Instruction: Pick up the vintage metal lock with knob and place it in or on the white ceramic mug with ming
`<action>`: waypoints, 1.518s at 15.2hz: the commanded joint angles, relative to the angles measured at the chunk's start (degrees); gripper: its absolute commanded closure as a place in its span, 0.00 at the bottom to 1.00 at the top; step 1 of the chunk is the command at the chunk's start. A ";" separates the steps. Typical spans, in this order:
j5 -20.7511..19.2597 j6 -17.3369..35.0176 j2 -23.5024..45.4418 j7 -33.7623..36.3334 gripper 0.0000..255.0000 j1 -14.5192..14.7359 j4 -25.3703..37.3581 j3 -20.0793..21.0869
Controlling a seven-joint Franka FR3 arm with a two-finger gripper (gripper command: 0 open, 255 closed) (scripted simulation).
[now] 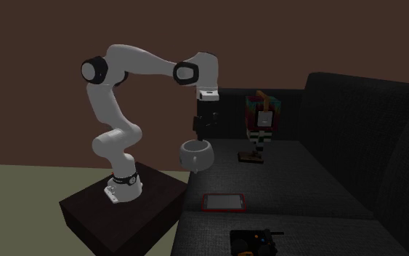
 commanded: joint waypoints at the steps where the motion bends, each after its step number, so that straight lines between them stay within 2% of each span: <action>1: -0.28 1.33 3.81 1.60 0.00 0.29 2.53 1.38; 10: -4.63 4.70 21.75 9.45 0.00 2.74 16.61 6.73; 18: -11.19 3.12 39.66 15.44 0.00 8.21 35.01 8.68; 23: -11.73 5.77 40.91 15.86 0.00 8.41 33.55 8.37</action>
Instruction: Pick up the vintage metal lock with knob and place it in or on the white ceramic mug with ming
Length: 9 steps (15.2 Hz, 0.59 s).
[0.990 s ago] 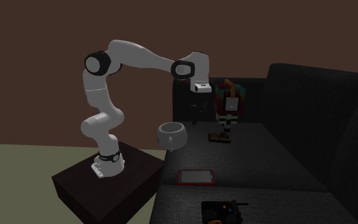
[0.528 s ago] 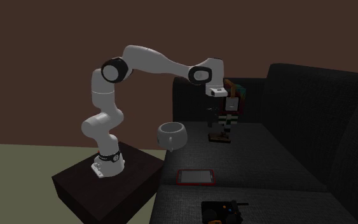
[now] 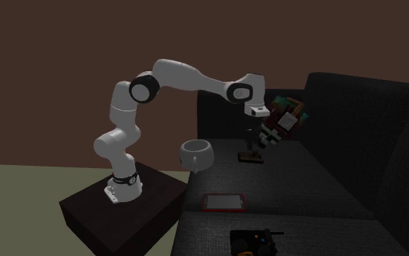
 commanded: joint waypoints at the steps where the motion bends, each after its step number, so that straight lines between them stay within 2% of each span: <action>1: -0.23 1.34 0.48 0.20 0.00 0.03 -0.94 -0.07; 3: -0.51 3.09 0.95 0.41 0.00 -0.06 -2.26 -0.22; 9: -0.51 3.09 0.95 0.41 0.00 -0.06 -2.26 -0.22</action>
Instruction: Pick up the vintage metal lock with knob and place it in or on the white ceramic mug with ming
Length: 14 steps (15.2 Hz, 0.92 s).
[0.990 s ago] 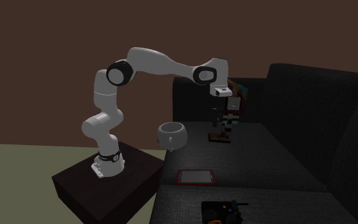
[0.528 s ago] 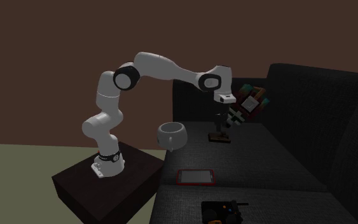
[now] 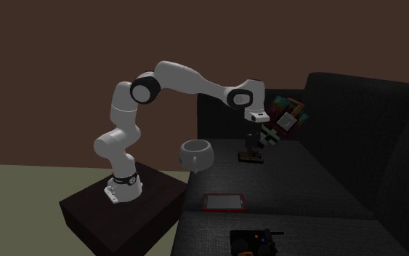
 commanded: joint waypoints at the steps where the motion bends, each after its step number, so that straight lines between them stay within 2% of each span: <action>1: 0.00 0.01 0.00 0.00 0.00 0.00 0.00 0.00; 2: 0.00 0.01 0.00 0.00 0.00 0.00 0.00 0.00; 3: 0.00 0.01 0.00 0.00 1.00 0.00 0.00 0.00; 12: 0.00 0.01 0.00 0.00 1.00 0.00 0.00 0.00; 14: 0.21 -1.37 -0.30 -0.24 1.00 0.03 1.12 0.09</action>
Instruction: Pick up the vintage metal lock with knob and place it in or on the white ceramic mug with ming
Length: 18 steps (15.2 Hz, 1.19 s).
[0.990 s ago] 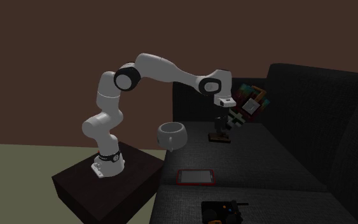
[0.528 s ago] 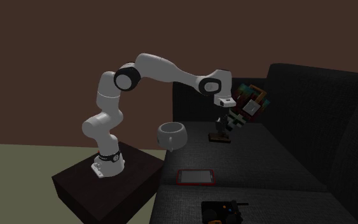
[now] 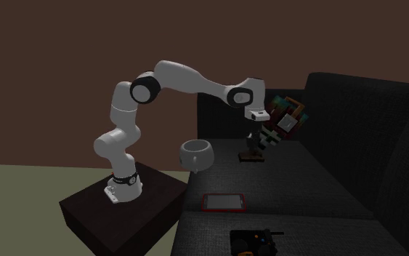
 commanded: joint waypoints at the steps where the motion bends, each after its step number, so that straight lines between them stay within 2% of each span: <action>1: 0.18 -1.23 -0.26 -0.20 1.00 0.03 1.01 0.07; 18: 0.64 -14.29 -0.11 -1.74 1.00 1.22 14.37 0.50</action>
